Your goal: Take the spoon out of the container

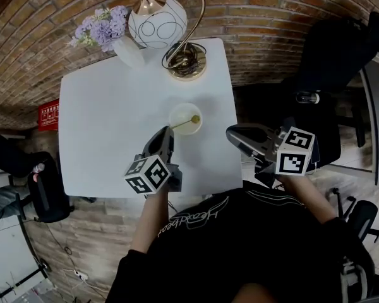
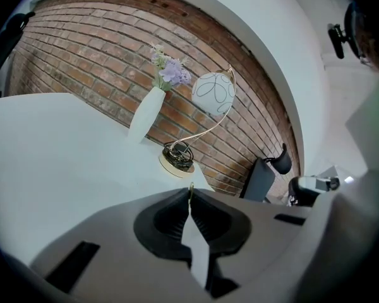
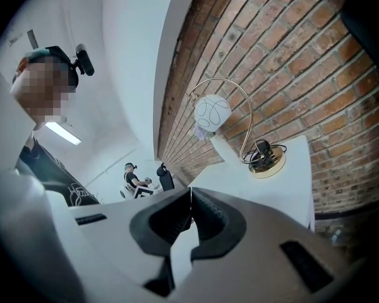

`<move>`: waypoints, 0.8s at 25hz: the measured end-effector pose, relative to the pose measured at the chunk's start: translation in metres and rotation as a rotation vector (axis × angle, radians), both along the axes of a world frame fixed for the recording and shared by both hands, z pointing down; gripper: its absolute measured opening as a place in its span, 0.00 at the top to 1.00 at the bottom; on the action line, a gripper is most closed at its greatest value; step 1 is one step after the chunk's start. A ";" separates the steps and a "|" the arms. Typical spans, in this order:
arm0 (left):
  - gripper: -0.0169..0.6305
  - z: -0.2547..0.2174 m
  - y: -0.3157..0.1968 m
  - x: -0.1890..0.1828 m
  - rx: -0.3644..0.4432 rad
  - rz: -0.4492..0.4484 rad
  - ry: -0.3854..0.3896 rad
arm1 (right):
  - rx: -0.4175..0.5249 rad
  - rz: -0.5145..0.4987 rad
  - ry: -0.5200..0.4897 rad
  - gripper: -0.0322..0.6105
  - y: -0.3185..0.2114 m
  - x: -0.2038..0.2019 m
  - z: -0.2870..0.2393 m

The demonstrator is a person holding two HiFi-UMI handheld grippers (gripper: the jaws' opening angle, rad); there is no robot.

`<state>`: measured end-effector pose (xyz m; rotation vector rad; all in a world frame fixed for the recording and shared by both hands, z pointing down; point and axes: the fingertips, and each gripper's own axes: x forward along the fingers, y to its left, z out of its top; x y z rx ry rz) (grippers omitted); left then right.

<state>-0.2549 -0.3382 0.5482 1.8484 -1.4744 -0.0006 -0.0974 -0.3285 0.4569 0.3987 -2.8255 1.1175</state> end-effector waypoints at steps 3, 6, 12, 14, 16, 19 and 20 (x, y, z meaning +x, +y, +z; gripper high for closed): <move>0.96 -0.002 -0.001 0.001 0.009 -0.002 0.000 | 0.002 -0.001 -0.001 0.95 0.001 -0.001 0.000; 0.96 -0.005 -0.001 0.003 0.019 0.003 -0.008 | 0.002 0.002 0.001 0.95 0.003 -0.001 0.000; 0.96 -0.014 0.001 0.001 0.036 0.001 -0.029 | 0.008 0.010 -0.002 0.95 0.008 0.001 -0.005; 0.96 -0.020 0.002 -0.001 0.047 -0.001 -0.031 | 0.013 0.009 -0.003 0.95 0.012 0.001 -0.007; 0.96 -0.027 0.003 -0.002 0.062 -0.006 -0.035 | 0.016 0.011 -0.004 0.95 0.016 0.002 -0.009; 0.96 -0.039 0.007 -0.005 0.087 -0.014 -0.042 | 0.020 0.005 -0.010 0.95 0.026 0.002 -0.012; 0.96 -0.043 0.009 -0.006 0.095 -0.016 -0.045 | 0.022 0.001 -0.013 0.95 0.030 0.002 -0.014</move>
